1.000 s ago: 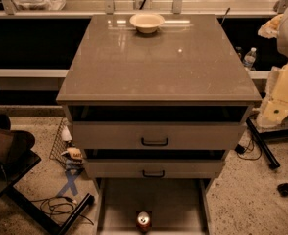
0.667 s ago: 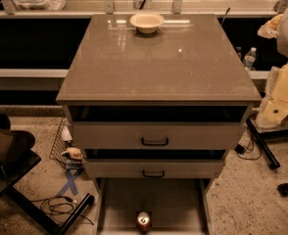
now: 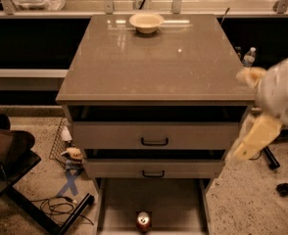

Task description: Pick coke can from bottom drawer and place on counter

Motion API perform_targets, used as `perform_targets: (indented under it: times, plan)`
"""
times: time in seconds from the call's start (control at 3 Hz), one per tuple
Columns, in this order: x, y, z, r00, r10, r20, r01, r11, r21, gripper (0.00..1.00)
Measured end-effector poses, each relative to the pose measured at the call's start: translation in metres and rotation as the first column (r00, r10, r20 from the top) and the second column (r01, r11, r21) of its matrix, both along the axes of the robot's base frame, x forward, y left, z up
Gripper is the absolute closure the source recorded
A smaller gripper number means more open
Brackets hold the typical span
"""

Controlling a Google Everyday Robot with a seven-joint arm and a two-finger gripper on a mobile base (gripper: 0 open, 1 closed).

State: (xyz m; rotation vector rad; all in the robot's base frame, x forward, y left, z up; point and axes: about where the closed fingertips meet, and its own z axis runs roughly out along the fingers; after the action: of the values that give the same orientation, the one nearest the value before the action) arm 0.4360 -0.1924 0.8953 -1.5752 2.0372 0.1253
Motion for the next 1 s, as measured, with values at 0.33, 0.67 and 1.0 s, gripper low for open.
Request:
perform_targets:
  times: [0.33, 0.67, 1.0]
  plan:
    - [-0.012, 0.011, -0.067, 0.9998, 0.005, 0.019, -0.009, 0.986, 0.168, 0.00]
    - [-0.007, 0.026, -0.128, 0.9968, -0.040, 0.069, 0.012, 0.929, 0.370, 0.00]
    - [0.014, 0.027, -0.159, 0.9827, -0.038, 0.181, -0.048, 0.893, 0.448, 0.00]
